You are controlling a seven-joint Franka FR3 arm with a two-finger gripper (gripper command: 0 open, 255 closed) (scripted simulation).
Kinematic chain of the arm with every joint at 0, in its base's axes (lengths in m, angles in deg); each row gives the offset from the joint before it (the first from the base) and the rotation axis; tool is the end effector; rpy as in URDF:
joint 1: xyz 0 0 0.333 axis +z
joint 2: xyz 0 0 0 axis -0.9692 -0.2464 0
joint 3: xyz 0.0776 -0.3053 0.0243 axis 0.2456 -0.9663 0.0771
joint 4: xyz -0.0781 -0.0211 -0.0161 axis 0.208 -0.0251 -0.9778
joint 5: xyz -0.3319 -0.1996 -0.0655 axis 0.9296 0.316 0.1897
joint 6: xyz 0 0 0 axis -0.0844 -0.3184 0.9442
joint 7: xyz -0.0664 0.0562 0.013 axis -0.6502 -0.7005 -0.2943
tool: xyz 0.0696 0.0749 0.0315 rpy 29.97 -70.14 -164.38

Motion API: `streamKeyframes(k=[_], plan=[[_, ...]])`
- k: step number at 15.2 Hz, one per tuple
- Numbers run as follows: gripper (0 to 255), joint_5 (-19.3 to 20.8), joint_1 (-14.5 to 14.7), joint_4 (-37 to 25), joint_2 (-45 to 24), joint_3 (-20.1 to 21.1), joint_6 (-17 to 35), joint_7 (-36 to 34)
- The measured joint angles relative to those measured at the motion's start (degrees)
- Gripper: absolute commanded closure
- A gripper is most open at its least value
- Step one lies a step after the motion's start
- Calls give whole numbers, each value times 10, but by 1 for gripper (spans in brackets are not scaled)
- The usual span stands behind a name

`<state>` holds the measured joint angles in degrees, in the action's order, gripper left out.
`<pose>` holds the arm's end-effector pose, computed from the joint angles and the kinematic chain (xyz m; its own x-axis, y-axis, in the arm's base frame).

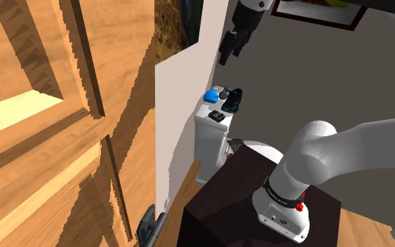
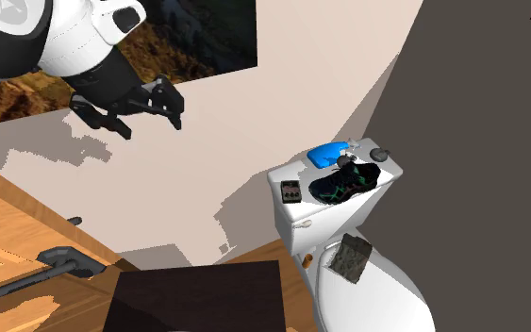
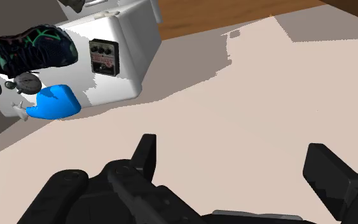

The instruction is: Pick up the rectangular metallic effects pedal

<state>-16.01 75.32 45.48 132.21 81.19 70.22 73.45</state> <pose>0.3129 0.0082 0.6399 0.9717 0.0863 0.2198 0.0586 -0.9898 0.1298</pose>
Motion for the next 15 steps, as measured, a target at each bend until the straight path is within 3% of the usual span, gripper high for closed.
streamKeyframes(k=[5,15], plan=[[0,10,-3,17,-24,-39,23,44],[0,28,-11,25,-168,-156,113,186]])
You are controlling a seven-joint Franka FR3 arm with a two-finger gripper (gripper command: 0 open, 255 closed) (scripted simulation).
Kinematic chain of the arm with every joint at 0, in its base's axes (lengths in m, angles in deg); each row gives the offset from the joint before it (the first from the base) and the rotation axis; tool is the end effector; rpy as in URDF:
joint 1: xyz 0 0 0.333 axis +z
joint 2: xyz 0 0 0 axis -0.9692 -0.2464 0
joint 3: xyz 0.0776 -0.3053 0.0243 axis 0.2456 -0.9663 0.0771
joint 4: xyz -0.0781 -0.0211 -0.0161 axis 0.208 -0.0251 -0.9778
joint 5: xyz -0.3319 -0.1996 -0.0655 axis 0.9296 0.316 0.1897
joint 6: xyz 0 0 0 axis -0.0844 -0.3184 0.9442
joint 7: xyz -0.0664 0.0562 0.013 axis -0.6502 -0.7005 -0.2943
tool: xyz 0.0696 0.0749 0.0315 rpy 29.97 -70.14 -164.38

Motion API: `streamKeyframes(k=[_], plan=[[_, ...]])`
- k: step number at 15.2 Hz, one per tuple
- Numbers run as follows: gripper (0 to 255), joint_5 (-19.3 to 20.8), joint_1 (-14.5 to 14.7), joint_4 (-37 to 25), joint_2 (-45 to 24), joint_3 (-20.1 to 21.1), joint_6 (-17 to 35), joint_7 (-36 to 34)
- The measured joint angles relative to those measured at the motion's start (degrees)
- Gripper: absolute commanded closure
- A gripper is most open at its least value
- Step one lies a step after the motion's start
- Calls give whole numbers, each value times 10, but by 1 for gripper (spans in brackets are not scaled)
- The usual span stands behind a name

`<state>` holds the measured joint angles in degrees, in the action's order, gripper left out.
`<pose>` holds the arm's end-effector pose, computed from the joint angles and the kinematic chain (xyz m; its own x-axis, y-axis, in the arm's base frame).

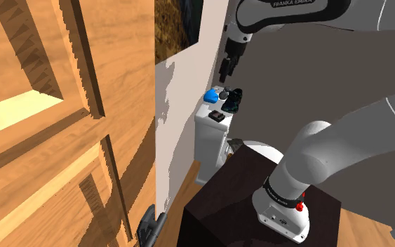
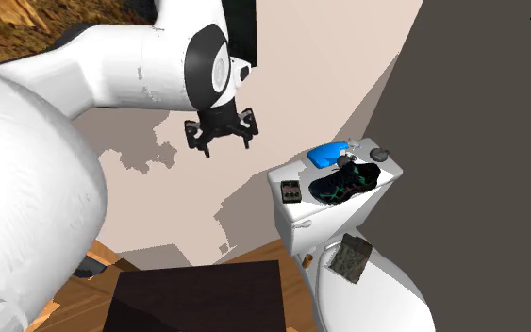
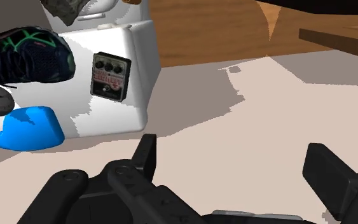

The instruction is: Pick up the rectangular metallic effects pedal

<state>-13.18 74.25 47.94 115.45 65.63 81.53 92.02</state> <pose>0.3891 -0.1218 0.5270 0.9811 0.1813 0.0682 0.1782 -0.9828 0.0486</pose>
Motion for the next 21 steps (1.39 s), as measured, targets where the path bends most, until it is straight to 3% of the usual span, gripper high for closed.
streamKeyframes(k=[7,13,21], plan=[[0,-12,-3,-32,-127,-73,46,111],[0,-52,-8,-84,-262,-119,78,212],[0,-124,-47,-190,-460,-131,92,340]])
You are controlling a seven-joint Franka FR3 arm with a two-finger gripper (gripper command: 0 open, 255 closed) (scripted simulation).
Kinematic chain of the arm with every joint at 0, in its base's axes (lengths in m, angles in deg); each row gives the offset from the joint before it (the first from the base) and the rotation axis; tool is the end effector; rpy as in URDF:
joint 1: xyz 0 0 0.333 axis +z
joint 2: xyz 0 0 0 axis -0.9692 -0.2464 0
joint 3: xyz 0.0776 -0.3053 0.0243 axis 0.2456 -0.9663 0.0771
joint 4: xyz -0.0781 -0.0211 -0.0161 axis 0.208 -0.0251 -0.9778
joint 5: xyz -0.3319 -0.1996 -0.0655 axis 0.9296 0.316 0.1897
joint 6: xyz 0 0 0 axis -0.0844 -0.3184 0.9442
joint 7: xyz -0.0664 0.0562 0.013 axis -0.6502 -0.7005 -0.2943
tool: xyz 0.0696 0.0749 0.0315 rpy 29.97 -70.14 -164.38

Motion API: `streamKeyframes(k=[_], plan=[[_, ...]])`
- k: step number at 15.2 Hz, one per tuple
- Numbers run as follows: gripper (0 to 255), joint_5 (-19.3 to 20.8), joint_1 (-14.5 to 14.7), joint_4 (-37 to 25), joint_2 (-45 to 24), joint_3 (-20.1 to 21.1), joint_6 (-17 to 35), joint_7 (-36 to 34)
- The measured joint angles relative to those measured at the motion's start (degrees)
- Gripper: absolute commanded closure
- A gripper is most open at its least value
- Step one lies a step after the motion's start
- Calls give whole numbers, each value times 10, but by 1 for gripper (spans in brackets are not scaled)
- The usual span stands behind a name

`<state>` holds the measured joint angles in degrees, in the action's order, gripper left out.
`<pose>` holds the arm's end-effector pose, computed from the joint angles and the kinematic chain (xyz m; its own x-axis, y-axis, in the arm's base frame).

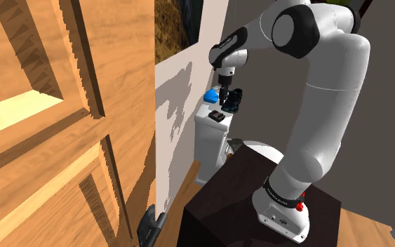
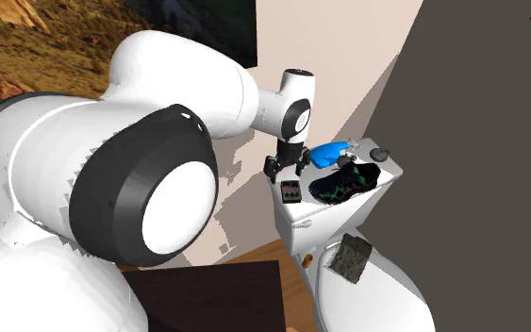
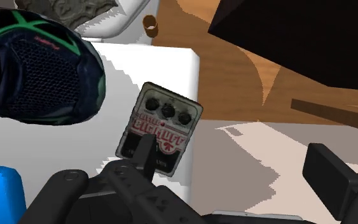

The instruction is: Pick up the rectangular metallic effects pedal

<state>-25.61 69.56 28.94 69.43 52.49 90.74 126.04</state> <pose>0.4892 -0.2981 0.3128 0.9220 0.3535 -0.1580 0.3380 -0.9339 -0.1168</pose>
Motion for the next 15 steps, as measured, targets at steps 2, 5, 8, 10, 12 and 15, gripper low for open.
streamKeyframes(k=[2,5,8,10,12,15], plan=[[0,-14,-15,-33,-47,4,-4,26],[0,-31,-40,-92,-124,15,-13,59],[0,-37,-52,-108,-155,20,-8,73],[0,-42,-56,-110,-169,23,3,77],[0,-46,-58,-110,-180,26,13,78],[255,-51,-61,-112,-194,30,24,80]])
